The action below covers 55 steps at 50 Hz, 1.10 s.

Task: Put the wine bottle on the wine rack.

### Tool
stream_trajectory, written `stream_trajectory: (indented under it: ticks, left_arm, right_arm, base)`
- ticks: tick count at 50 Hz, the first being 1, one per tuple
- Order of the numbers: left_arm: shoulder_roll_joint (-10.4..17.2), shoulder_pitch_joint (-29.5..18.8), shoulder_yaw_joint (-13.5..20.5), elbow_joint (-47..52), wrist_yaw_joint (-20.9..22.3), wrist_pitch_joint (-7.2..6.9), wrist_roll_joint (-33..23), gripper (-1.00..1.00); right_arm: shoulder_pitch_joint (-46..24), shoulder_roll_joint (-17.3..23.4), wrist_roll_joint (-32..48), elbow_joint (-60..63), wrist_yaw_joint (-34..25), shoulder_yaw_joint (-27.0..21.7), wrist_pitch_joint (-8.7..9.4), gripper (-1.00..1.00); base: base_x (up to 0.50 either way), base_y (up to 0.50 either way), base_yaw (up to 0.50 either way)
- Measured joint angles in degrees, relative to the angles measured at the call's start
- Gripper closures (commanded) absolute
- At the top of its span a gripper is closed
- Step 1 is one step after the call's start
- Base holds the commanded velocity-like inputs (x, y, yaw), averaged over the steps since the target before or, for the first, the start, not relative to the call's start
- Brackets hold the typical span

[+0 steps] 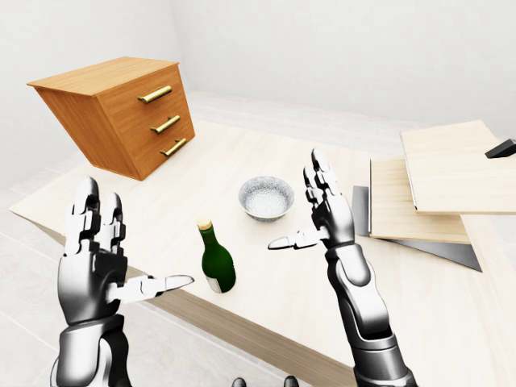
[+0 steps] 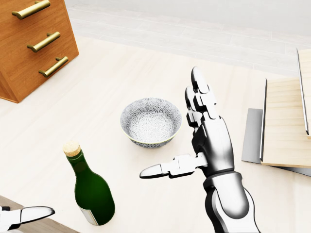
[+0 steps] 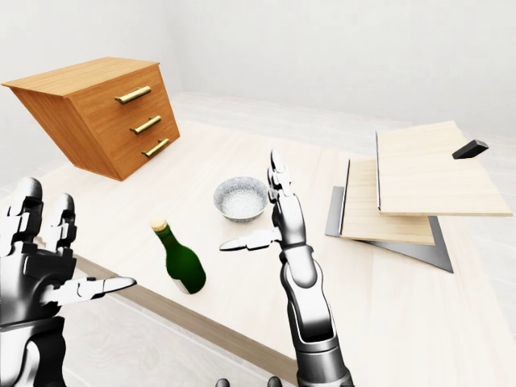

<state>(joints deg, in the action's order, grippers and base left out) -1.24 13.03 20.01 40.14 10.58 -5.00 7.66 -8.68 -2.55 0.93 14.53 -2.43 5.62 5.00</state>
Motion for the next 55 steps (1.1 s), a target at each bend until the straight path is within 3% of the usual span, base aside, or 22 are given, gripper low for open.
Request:
stream_trajectory:
  ticks: [17,55]
  left_arm:
    - [-0.7,0.12,2.35,2.63,0.66,0.0,1.3,-1.0]
    - [0.48,-1.42,6.26,-2.68,0.82,0.0,3.29,-1.0]
  right_arm:
    - [-3.64,-1.81,0.16,-6.71,0.45,1.33,0.0,-1.0]
    - [-7.71,-6.21,2.0,-19.79,-0.79,5.04,0.0,-1.0]
  base:
    - [0.0,0.0,0.0]
    - [0.0,0.0,0.0]
